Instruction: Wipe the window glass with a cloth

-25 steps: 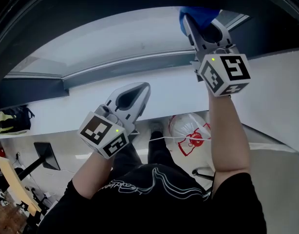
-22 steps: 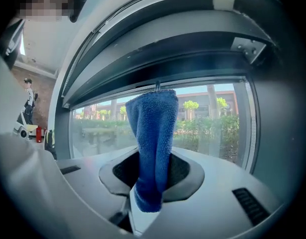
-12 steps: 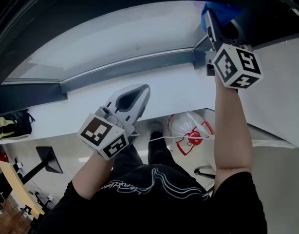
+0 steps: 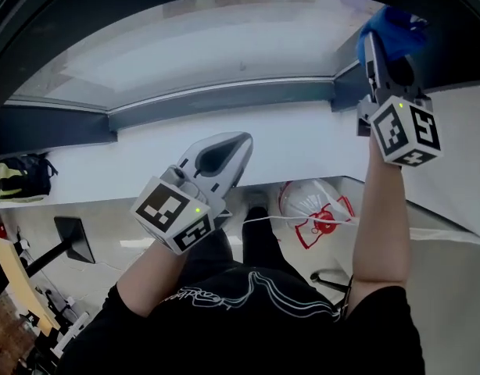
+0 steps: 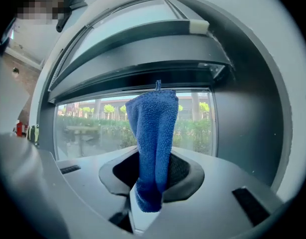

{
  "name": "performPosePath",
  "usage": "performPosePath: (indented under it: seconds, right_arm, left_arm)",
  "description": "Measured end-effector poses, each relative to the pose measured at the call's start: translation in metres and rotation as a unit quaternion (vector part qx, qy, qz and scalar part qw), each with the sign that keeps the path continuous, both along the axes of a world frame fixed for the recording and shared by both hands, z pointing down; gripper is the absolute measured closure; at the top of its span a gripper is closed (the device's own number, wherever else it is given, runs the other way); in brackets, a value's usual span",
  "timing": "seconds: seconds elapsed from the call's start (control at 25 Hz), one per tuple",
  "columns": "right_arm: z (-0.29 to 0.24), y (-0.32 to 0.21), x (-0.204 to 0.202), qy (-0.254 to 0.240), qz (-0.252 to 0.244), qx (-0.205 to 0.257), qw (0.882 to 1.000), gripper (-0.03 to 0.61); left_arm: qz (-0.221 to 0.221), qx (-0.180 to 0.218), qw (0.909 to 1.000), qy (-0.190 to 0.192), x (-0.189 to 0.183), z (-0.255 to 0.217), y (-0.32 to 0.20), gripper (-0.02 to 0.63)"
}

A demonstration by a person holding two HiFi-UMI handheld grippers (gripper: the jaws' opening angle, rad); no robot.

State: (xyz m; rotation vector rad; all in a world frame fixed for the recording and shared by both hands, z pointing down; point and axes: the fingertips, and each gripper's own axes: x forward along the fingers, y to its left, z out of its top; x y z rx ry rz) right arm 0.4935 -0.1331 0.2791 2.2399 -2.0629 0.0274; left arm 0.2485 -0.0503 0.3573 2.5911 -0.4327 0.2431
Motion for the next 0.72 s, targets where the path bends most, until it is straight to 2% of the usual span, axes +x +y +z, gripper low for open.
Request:
performPosePath:
  seconds: [0.16, 0.36, 0.52, 0.72]
  right_arm:
    - [0.006, -0.002, -0.065, -0.003, -0.045, 0.001, 0.999, 0.486]
    - [0.021, -0.020, -0.169, -0.025, -0.117, -0.001, 0.993, 0.486]
    - [0.045, -0.042, -0.260, -0.046, -0.186, -0.007, 0.981, 0.486]
    - [0.063, -0.060, -0.374, -0.063, -0.247, -0.009, 0.967, 0.486]
  left_arm:
    - [-0.031, -0.001, 0.9995, 0.010, -0.040, 0.001, -0.014, 0.609]
    - [-0.074, 0.000, 0.9973, 0.006, -0.105, 0.012, -0.034, 0.609]
    - [-0.129, 0.000, 0.9917, 0.000, -0.172, 0.026, -0.053, 0.609]
    - [-0.165, -0.002, 0.9863, -0.006, -0.255, 0.034, -0.069, 0.609]
